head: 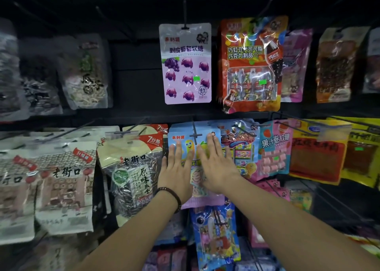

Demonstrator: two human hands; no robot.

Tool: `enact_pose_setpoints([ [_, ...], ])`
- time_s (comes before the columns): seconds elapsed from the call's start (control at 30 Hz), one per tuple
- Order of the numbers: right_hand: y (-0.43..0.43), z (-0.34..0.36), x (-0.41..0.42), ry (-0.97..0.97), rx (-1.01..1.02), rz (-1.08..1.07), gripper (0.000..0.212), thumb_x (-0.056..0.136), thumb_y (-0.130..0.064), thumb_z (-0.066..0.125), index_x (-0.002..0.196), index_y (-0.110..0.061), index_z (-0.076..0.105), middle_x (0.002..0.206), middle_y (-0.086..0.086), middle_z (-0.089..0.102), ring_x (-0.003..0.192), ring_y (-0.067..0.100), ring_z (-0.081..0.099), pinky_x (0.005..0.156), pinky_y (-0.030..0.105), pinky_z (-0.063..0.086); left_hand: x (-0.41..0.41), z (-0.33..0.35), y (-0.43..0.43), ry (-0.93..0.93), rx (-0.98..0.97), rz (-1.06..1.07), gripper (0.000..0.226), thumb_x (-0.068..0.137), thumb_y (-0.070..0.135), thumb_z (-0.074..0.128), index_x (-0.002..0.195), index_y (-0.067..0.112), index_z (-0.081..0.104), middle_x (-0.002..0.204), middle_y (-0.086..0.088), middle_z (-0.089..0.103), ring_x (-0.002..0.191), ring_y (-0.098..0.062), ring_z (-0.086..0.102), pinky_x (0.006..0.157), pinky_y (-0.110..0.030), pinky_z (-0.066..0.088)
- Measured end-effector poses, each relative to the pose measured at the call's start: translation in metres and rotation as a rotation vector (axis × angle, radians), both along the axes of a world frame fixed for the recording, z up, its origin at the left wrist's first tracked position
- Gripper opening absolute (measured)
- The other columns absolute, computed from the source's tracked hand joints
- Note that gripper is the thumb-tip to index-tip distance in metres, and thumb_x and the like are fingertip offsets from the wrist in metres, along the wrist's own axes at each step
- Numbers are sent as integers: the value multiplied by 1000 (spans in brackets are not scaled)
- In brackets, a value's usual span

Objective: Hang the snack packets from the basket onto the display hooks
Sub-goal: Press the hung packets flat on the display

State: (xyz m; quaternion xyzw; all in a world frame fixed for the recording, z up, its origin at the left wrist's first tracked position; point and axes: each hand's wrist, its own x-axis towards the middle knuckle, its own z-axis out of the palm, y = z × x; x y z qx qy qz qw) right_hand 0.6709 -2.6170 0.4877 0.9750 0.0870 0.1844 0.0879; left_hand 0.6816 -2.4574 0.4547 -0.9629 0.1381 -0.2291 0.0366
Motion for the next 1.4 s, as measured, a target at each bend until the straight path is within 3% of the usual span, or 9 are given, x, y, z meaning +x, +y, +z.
enact_pose_setpoints([
  [0.37, 6, 5, -1, 35, -1, -24, 119, 88, -34, 79, 168, -17, -8, 169, 25, -31, 160, 46, -22, 128, 70, 11, -6, -4, 5, 1, -67, -92, 109, 93, 32, 67, 169, 23, -10, 171, -19, -35, 161, -39, -27, 134, -54, 16],
  [0.5, 17, 4, -29, 51, 5, -24, 120, 90, -43, 77, 168, -16, -9, 171, 27, -24, 161, 46, -17, 128, 68, 11, -44, -4, 18, -61, -105, -213, 90, 95, 40, 62, 167, 21, 13, 177, -14, 3, 165, -36, 5, 132, -50, 26],
  [0.6, 38, 0, -59, -19, 76, 96, 102, 90, -46, 72, 165, -14, 11, 171, 25, 4, 161, 45, 5, 126, 62, 25, -74, -6, 45, -244, -133, -273, 61, 89, 40, 61, 145, 20, 50, 150, -11, 47, 139, -34, 44, 115, -49, 45],
  [0.67, 53, -3, -75, -98, 131, 207, 85, 90, -44, 68, 158, -15, 26, 162, 21, 25, 154, 41, 23, 120, 54, 38, -86, -10, 72, -355, -157, -225, 51, 86, 36, 65, 134, 17, 58, 137, -11, 54, 127, -35, 51, 108, -49, 48],
  [0.8, 86, -14, -83, -217, 47, 391, 83, 89, -39, 70, 158, -11, 33, 164, 25, 29, 153, 46, 28, 120, 60, 37, -93, -15, 128, -336, -123, 3, 78, 83, 47, 74, 150, 19, 47, 158, -24, 39, 145, -47, 41, 124, -58, 34],
  [0.97, 128, -21, -75, -192, -167, 421, 99, 99, -42, 60, 168, -15, -5, 173, 25, -22, 160, 47, -19, 129, 66, 1, -79, -15, 165, -195, -66, 160, 126, 66, 78, 79, 169, 36, 19, 178, -19, 7, 164, -45, 12, 129, -55, -2],
  [1.13, 151, -23, -56, -142, -106, 308, 107, 97, -45, 63, 168, -16, -11, 168, 28, -32, 155, 53, -29, 127, 70, -3, -56, -16, 174, -136, -57, 141, 132, 73, 81, 72, 169, 39, -10, 176, -13, -24, 164, -38, -16, 131, -63, 16],
  [1.27, 156, -23, -38, -96, -94, 259, 112, 96, -48, 66, 168, -16, -14, 167, 29, -34, 155, 52, -30, 127, 70, -3, -42, -10, 163, -94, -49, 173, 132, 75, 87, 60, 165, 38, -24, 171, -12, -38, 161, -32, -29, 130, -64, -6],
  [1.4, 159, -18, -17, -62, -50, 239, 113, 92, -46, 69, 168, -15, -8, 169, 28, -29, 157, 48, -28, 130, 66, -2, -22, -10, 155, -112, -28, 187, 132, 79, 80, 65, 168, 31, -17, 173, -17, -32, 163, -34, -23, 130, -65, 2],
])
